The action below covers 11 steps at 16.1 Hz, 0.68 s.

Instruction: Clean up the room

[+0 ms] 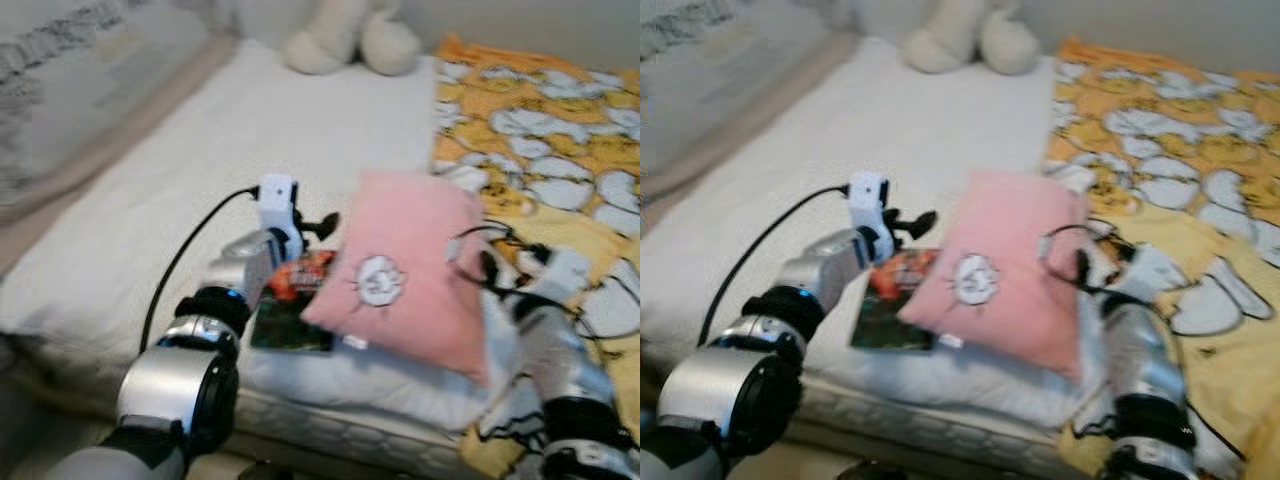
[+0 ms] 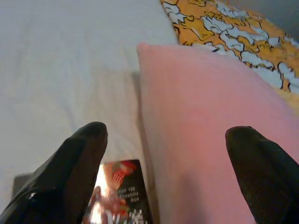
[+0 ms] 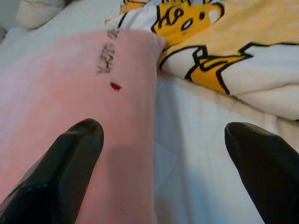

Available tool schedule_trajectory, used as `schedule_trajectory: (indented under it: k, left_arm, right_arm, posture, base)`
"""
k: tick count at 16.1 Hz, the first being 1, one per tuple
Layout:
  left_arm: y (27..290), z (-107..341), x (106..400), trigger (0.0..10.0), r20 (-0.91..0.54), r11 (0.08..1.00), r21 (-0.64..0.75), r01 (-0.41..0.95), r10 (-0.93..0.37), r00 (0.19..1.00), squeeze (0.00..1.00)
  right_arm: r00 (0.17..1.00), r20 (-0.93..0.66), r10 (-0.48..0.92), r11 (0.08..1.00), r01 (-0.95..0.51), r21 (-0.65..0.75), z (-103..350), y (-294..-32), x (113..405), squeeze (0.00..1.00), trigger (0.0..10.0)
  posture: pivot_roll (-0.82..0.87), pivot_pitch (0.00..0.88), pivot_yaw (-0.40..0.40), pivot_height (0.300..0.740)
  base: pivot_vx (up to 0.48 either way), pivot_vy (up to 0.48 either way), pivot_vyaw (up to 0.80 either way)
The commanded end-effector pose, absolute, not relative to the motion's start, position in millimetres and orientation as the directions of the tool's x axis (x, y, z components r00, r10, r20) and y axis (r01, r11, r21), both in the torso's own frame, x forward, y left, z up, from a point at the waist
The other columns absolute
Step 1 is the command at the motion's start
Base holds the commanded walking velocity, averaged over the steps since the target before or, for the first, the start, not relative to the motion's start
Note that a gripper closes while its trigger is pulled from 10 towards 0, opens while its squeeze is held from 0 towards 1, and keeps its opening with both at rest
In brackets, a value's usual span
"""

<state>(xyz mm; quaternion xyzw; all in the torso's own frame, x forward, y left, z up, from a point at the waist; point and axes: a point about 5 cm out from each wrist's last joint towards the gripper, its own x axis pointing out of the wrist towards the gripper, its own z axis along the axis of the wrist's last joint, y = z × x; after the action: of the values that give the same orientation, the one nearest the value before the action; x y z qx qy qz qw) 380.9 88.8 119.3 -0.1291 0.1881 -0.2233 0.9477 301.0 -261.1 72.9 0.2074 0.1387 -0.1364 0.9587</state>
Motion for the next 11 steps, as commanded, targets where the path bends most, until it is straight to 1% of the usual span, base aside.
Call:
schedule_trajectory:
  k: [1,3,5,6,8,11]
  left_arm:
    - [91,130,386,10.0,-0.275,0.861,-0.356,0.363,-0.468,0.840,0.00]
    - [90,130,388,10.0,-0.280,0.856,-0.392,0.338,-0.461,0.842,0.00]
    - [86,125,386,10.0,-0.310,0.861,-0.376,0.343,-0.466,0.828,0.00]
    - [79,116,381,10.0,-0.351,0.863,-0.360,0.355,-0.477,0.806,0.00]
    - [67,107,374,10.0,-0.382,0.854,-0.361,0.375,-0.503,0.775,0.00]
    - [57,104,372,10.0,-0.398,0.860,-0.343,0.377,-0.497,0.771,0.00]
  right_arm:
    - [0.920,-0.331,-0.210,0.866,0.332,0.373,74,-267,300,0.00,10.0]
    - [0.920,-0.336,-0.200,0.847,0.335,0.412,74,-274,301,0.00,10.0]
    - [0.913,-0.363,-0.185,0.819,0.347,0.457,70,-274,303,0.00,10.0]
    - [0.910,-0.378,-0.172,0.805,0.351,0.478,66,-270,305,0.00,10.0]
    - [0.906,-0.391,-0.161,0.807,0.349,0.476,60,-263,307,0.00,10.0]
    - [0.919,-0.380,-0.105,0.827,0.293,0.479,57,-242,317,0.00,10.0]
  posture:
    - [-0.12,0.000,0.044,0.740]
    - [-0.12,0.018,0.044,0.740]
    - [-0.13,0.047,0.045,0.740]
    - [-0.13,0.059,0.047,0.740]
    - [-0.14,0.083,0.056,0.740]
    - [-0.17,0.115,0.077,0.740]
  base:
    - [0.000,0.000,0.00]
    - [0.000,0.000,0.00]
    - [0.000,0.000,0.00]
    - [0.000,0.000,0.00]
    - [0.000,0.000,0.00]
    - [0.000,0.000,0.00]
